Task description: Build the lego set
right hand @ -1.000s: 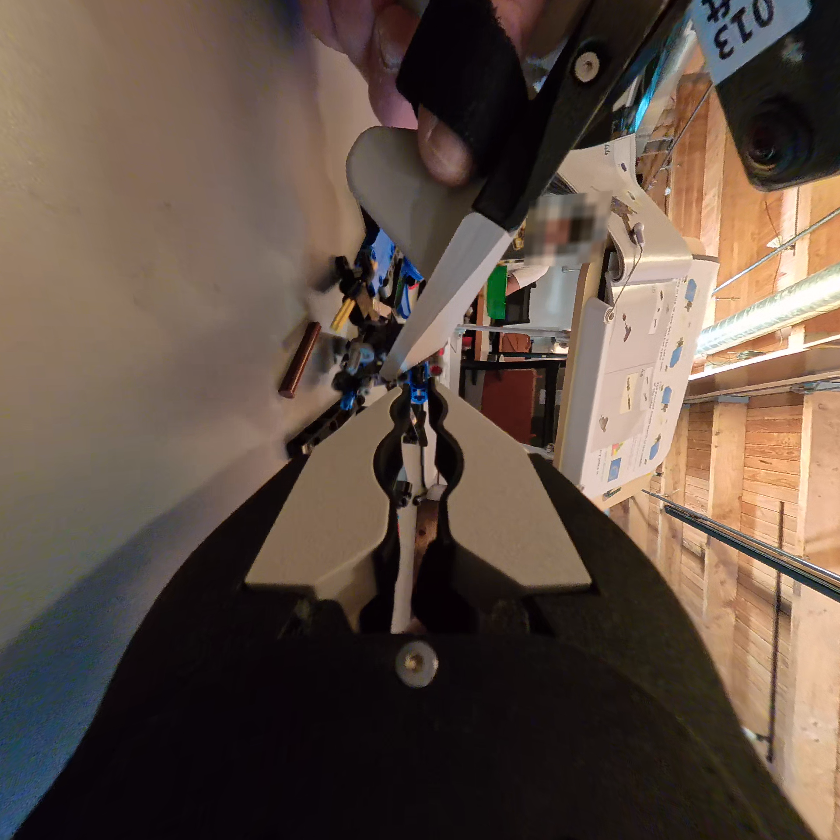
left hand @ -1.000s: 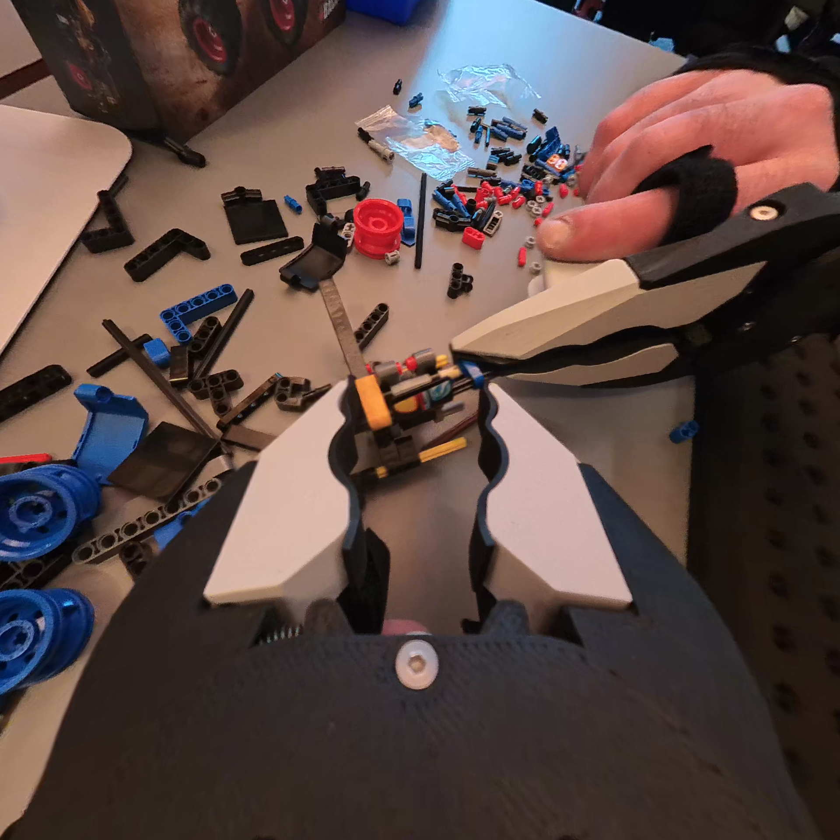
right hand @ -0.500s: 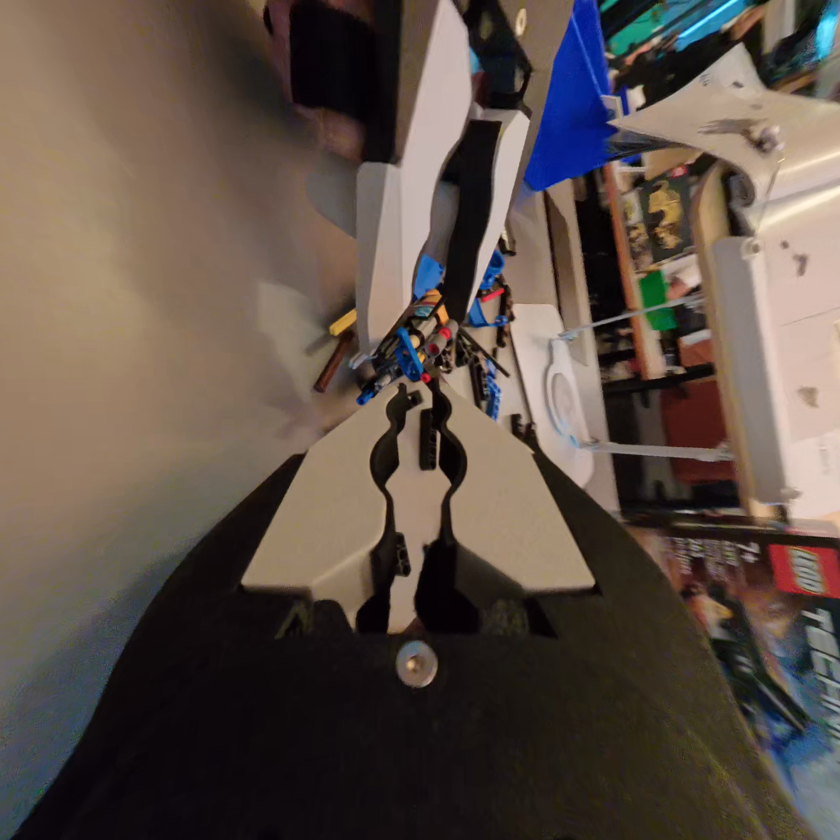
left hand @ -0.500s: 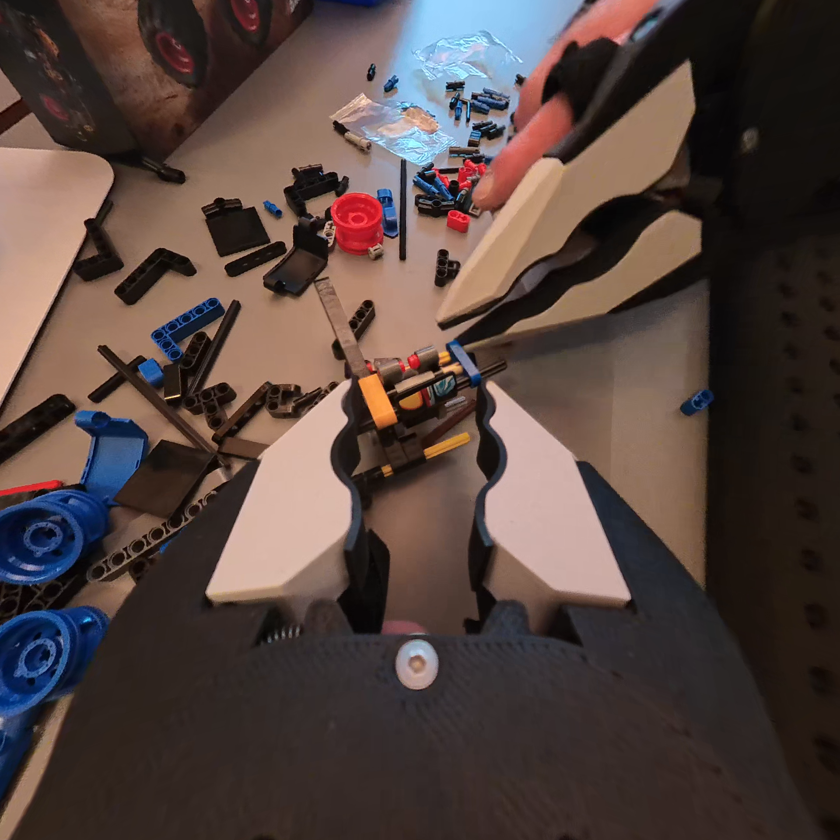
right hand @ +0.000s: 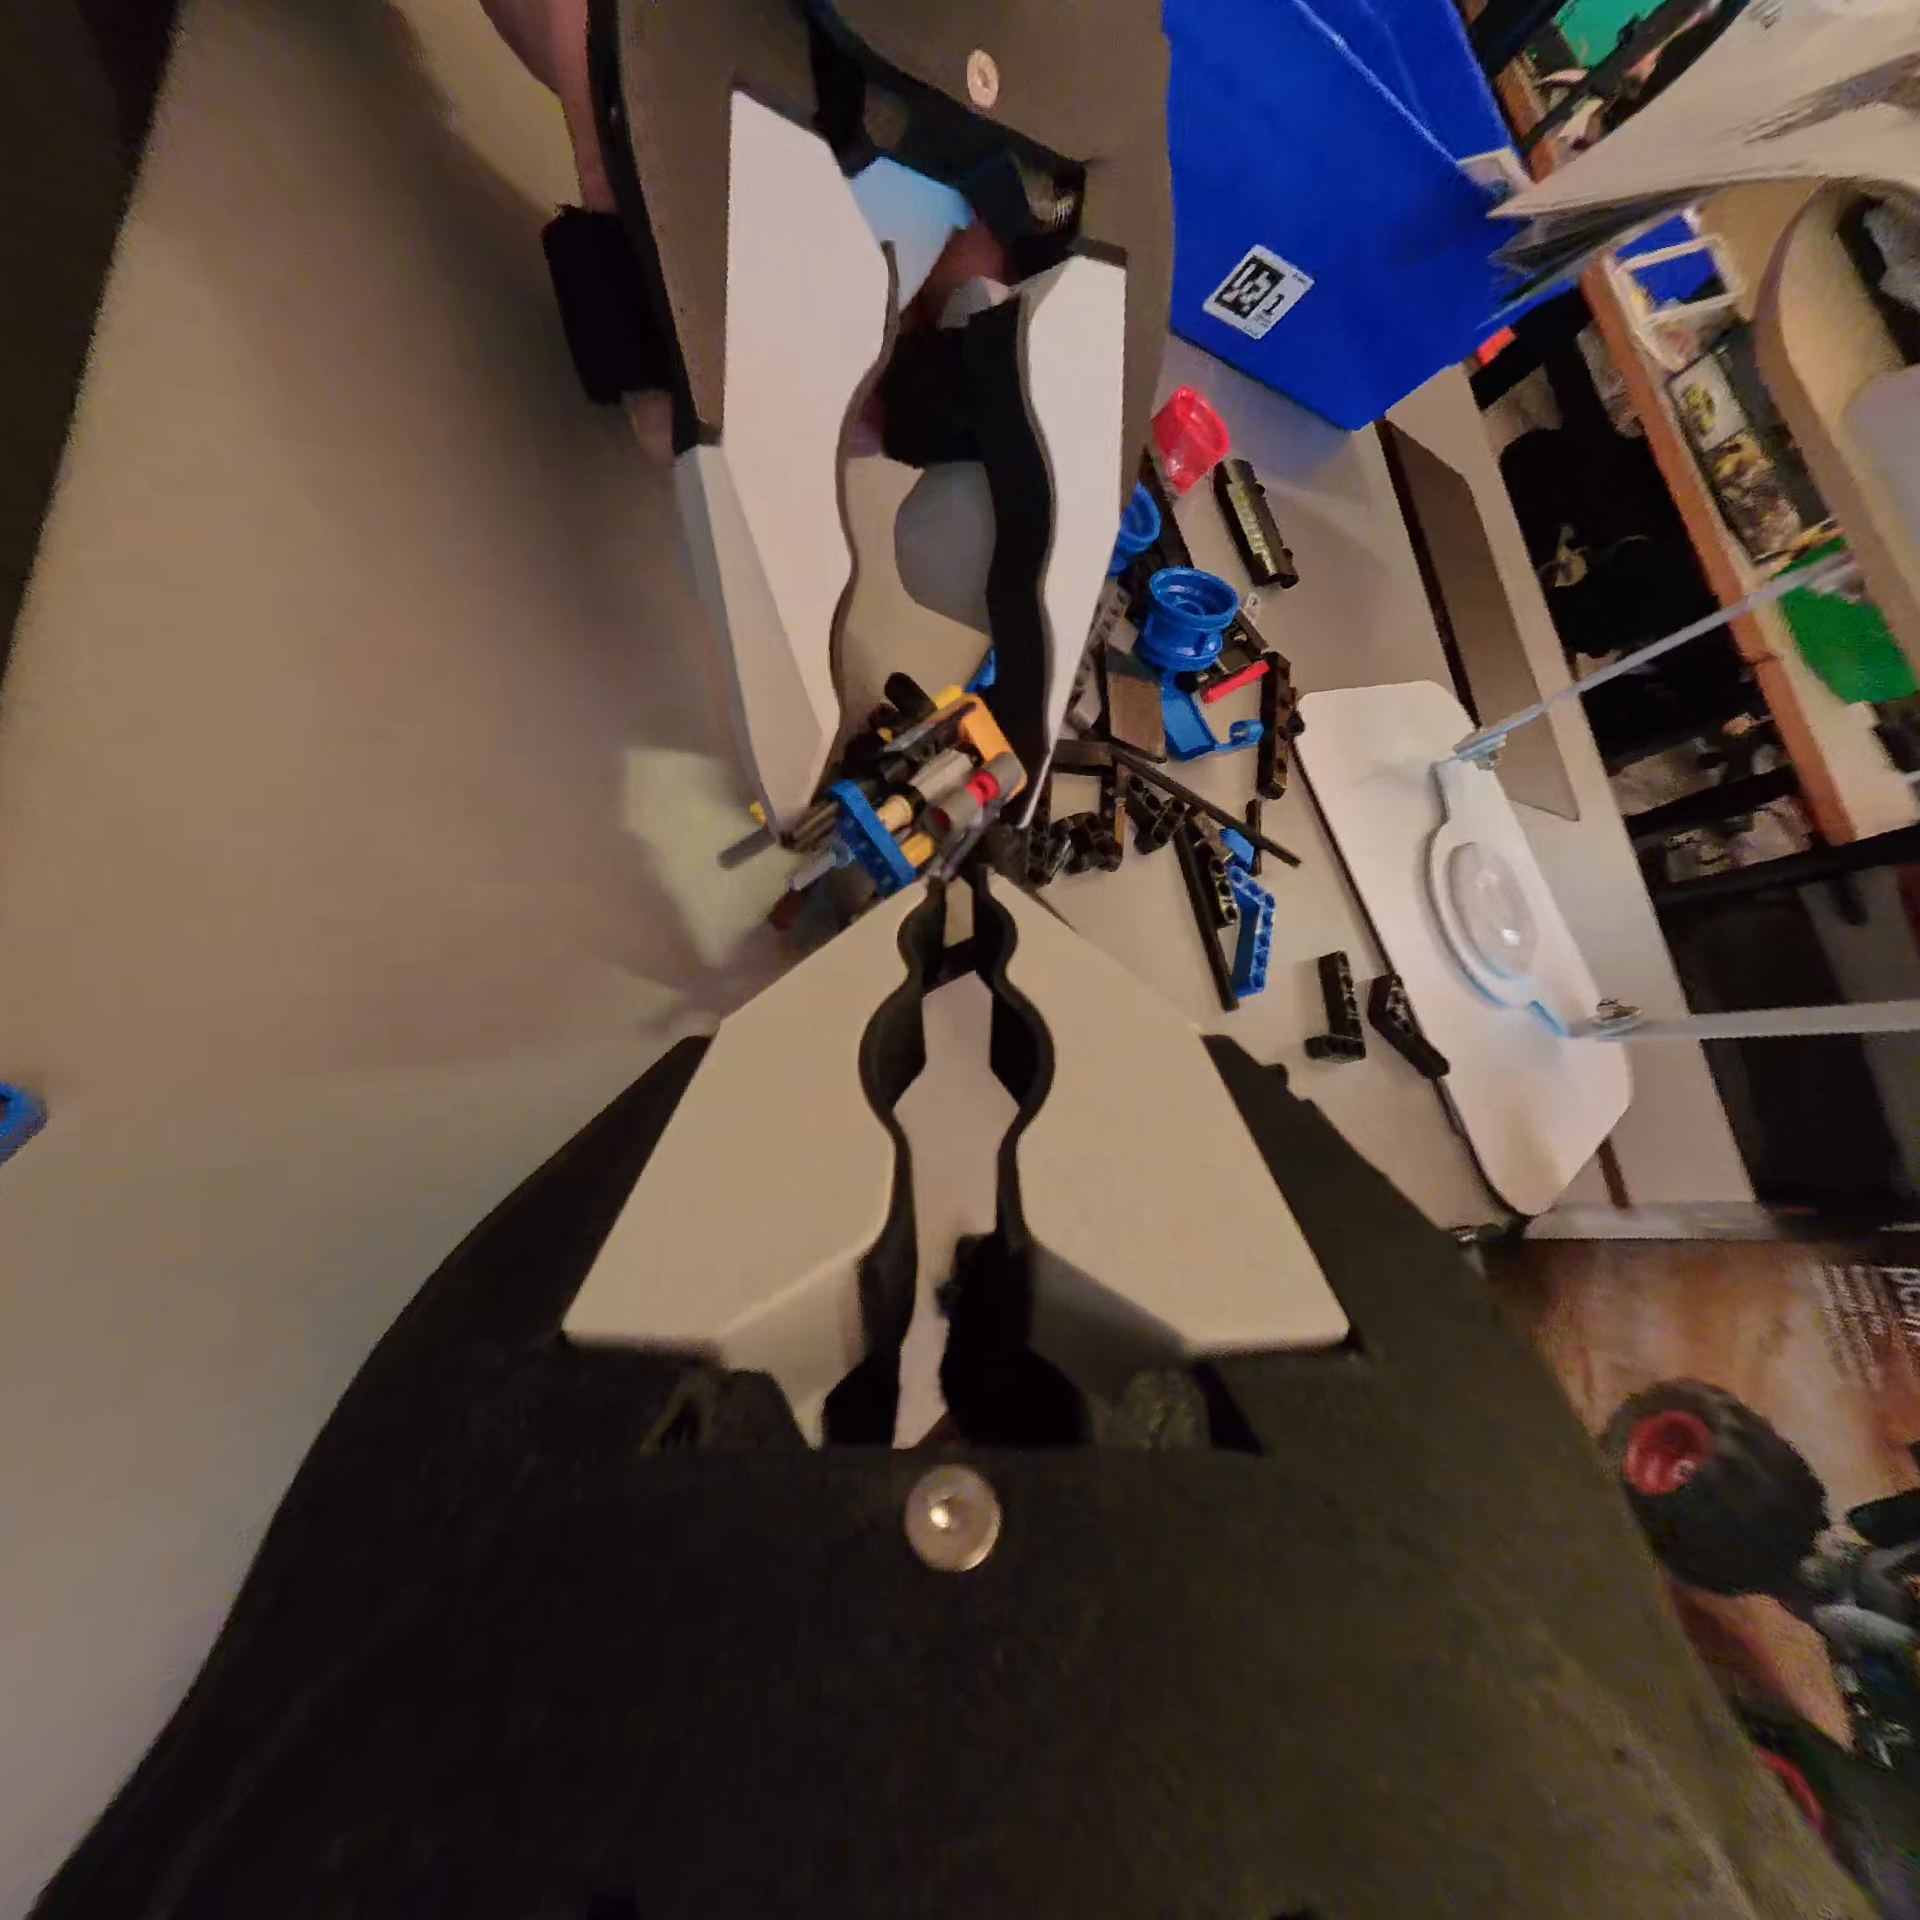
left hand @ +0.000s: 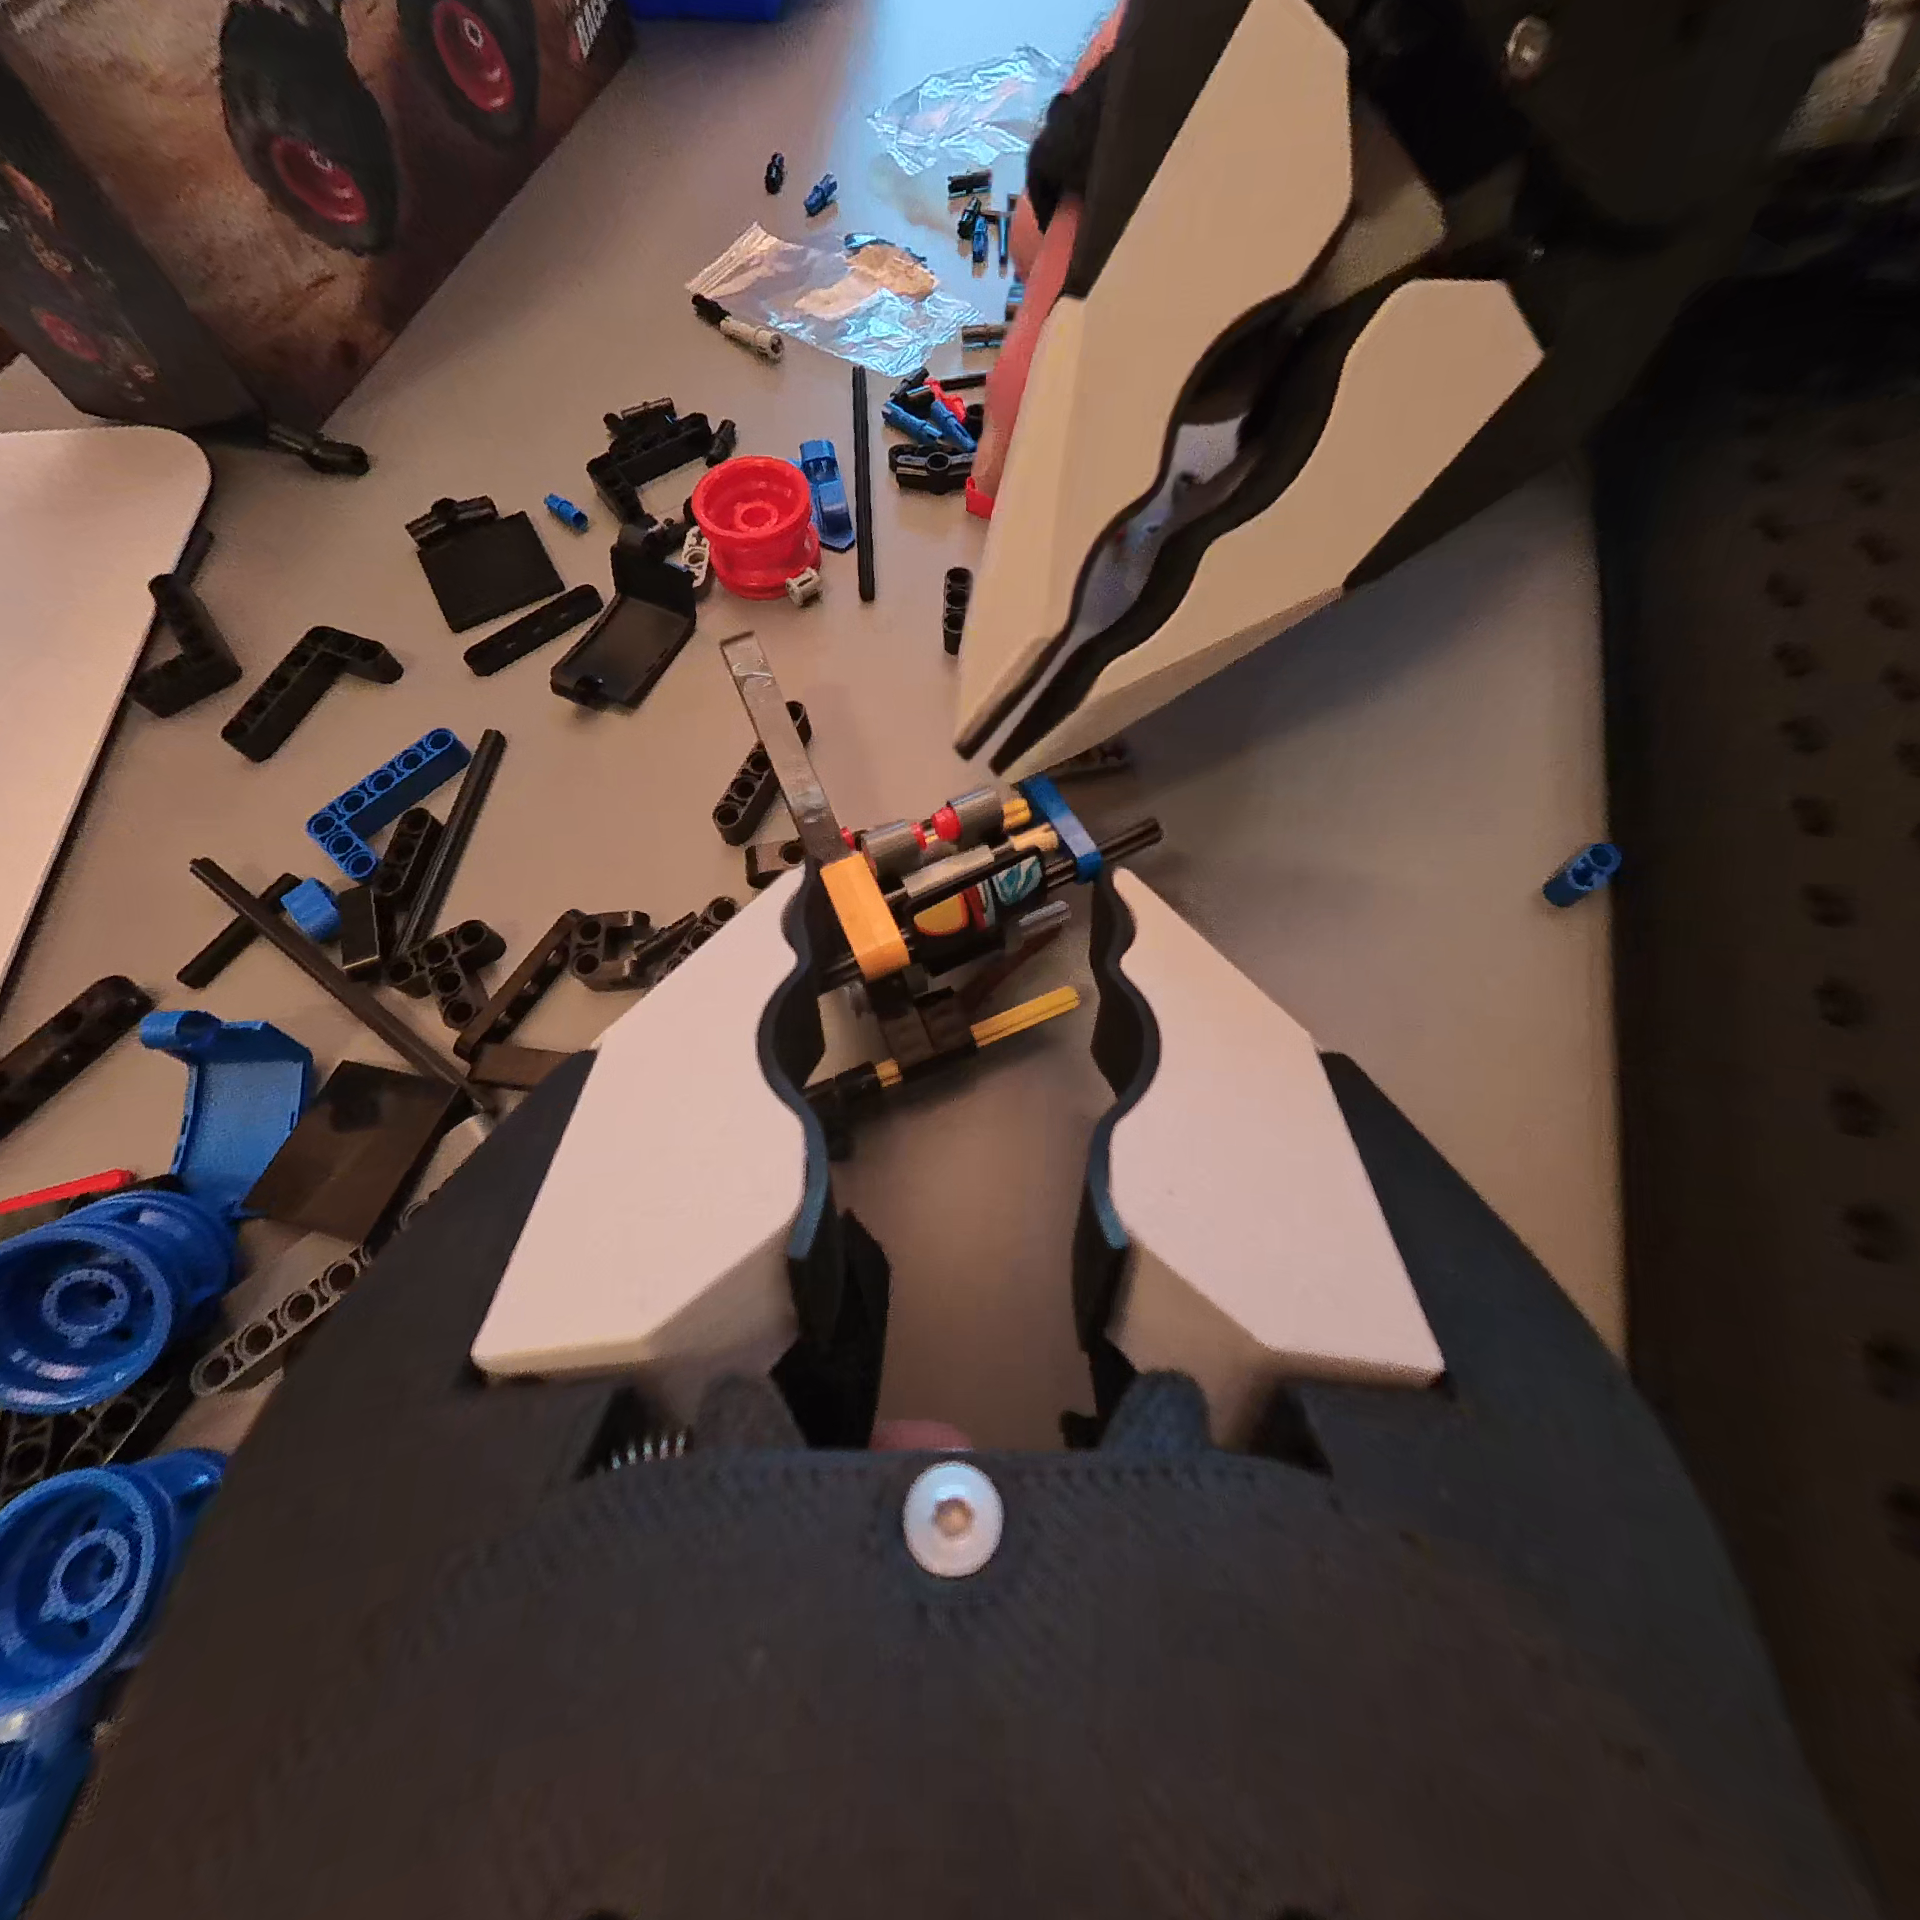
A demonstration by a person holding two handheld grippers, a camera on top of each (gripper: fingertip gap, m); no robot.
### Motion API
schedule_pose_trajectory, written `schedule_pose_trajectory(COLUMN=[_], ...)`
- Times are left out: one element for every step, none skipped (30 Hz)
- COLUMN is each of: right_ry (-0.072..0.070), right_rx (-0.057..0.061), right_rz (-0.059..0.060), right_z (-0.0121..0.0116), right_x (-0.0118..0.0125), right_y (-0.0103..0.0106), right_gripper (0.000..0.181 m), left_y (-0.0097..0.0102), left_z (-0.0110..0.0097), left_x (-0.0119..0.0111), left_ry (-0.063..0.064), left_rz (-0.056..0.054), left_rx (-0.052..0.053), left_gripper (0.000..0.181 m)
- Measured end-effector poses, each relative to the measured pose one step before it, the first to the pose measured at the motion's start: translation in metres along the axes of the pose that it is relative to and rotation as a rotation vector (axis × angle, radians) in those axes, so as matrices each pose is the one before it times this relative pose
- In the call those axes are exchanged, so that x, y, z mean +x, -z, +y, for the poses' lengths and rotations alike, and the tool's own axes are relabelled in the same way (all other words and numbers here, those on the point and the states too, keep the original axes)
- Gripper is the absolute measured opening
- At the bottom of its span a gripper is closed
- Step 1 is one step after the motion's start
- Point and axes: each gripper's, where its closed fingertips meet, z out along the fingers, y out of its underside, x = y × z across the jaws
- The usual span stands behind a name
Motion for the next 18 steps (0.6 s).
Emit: schedule_pose_trajectory(right_ry=[0.0075,0.0099,0.0006,-0.0083,-0.0112,-0.0150,-0.0115,-0.0036,-0.0017,-0.0088,-0.0174,-0.0172,-0.0081,-0.0063,-0.0089,-0.0065,-0.0120,-0.0164], right_rx=[-0.0094,-0.0044,0.0051,0.0076,0.0078,0.0063,0.0025,-0.0033,-0.0044,-0.0039,-0.0066,-0.0092,-0.0079,-0.0091,-0.0098,-0.0069,-0.0055,-0.0050], right_rz=[-0.0131,-0.0102,-0.0111,-0.0104,-0.0090,-0.0068,-0.0059,-0.0067,-0.0035,0.0001,-0.0034,-0.0045,0.0014,0.0036,0.0005,-0.0012,-0.0023,-0.0031], right_z=[0.00283,0.00118,-0.00070,-0.00090,-0.00024,0.00029,0.00039,0.00053,0.00077,0.00056,0.00042,0.00024,0.00034,0.00071,0.00065,0.00037,0.00059,0.00059], right_x=[-0.00221,-0.00253,-0.00218,-0.00131,-0.00036,0.00006,-0.00020,-0.00129,-0.00100,-0.00005,-0.00019,-0.00037,0.00031,0.00070,0.00015,0.00006,0.00020,0.00020], right_y=[-0.00049,-0.00098,-0.00043,0.00011,0.00026,0.00030,0.00008,-0.00033,-0.00044,-0.00017,-0.00048,-0.00091,-0.00055,-0.00034,-0.00018,0.00015,-0.00009,-0.00010], right_gripper=[0.003,0.005,0.007,0.006,0.006,0.006,0.004,0.002,0.000,0.000,0.000,0.000,0.000,0.000,0.000,0.000,0.000,0.000], left_y=[0.00014,-0.00003,0.00019,0.00059,0.00049,-0.00012,-0.00035,-0.00026,-0.00011,-0.00012,-0.00021,0.00000,0.00018,-0.00025,-0.00036,-0.00006,-0.00036,-0.00032], left_z=[0.00021,-0.00023,0.00003,0.00042,0.00015,0.00003,-0.00002,0.00011,0.00030,0.00017,-0.00011,0.00027,0.00024,-0.00016,-0.00031,0.00028,0.00006,-0.00010], left_x=[0.00011,0.00093,0.00087,0.00066,0.00090,0.00009,-0.00053,0.00018,0.00047,-0.00004,-0.00012,-0.00033,-0.00032,-0.00101,-0.00028,0.00012,-0.00025,-0.00040], left_ry=[-0.0064,0.0040,0.0002,-0.0082,-0.0037,0.0012,-0.0022,-0.0052,-0.0083,-0.0019,0.0030,0.0007,0.0014,0.0051,0.0057,-0.0023,-0.0028,-0.0015], left_rz=[-0.0046,0.0051,0.0072,0.0044,0.0053,0.0000,-0.0038,-0.0027,-0.0021,-0.0014,0.0001,-0.0007,-0.0005,-0.0048,-0.0024,-0.0006,-0.0030,-0.0047], left_rx=[-0.0030,-0.0004,-0.0002,-0.0016,0.0007,0.0027,0.0002,-0.0034,-0.0020,0.0011,0.0012,-0.0001,0.0015,0.0041,0.0009,-0.0023,0.0004,-0.0001], left_gripper=[0.049,0.049,0.049,0.049,0.049,0.049,0.049,0.049,0.049,0.049,0.048,0.048,0.048,0.048,0.048,0.048,0.047,0.047])
